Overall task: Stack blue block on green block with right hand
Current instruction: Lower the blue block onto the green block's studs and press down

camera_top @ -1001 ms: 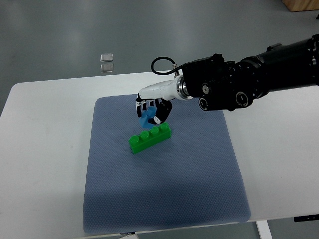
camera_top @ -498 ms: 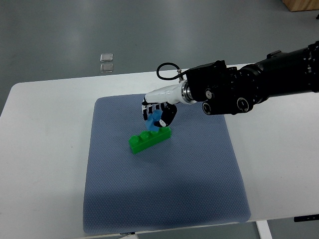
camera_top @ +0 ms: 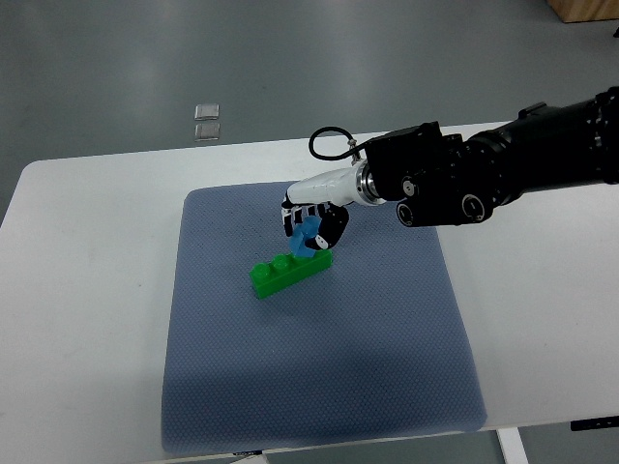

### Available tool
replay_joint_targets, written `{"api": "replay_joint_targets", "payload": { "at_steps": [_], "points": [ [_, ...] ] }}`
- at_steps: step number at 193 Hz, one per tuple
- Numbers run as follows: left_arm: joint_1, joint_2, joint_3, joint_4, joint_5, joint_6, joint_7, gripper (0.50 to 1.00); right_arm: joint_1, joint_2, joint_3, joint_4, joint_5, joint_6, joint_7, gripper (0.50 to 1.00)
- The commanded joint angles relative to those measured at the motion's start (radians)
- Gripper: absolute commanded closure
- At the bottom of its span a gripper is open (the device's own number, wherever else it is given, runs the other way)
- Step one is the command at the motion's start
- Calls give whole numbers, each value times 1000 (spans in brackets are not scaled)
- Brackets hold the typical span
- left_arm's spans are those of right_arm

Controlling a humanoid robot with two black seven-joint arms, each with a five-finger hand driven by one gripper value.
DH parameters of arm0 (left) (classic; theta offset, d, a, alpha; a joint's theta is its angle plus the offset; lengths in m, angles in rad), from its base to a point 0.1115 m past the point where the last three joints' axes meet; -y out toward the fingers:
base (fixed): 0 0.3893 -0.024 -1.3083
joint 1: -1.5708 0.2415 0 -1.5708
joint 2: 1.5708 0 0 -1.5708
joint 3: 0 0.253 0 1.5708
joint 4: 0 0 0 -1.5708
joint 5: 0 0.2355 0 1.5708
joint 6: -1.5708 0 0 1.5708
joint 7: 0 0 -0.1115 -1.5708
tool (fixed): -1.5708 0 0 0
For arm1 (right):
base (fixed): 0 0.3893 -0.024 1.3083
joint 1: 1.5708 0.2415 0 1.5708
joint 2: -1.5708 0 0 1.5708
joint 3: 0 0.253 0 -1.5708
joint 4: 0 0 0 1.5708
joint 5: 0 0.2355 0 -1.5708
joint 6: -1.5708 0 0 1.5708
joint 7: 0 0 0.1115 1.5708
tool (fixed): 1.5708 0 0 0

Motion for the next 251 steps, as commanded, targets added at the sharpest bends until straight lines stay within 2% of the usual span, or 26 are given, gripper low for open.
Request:
{"api": "replay_joint_targets", "payload": {
  "at_steps": [1, 139, 251],
  "points": [
    [0, 0, 0, 0, 0, 0, 0, 500, -2, 0, -3, -2, 0, 0, 0, 889],
    [0, 0, 0, 0, 0, 0, 0, 500, -36, 0, -3, -15, 0, -3, 24, 887],
    [0, 0, 0, 0, 0, 0, 0, 500, -82, 0, -3, -36, 0, -66, 29, 883]
  ]
}}
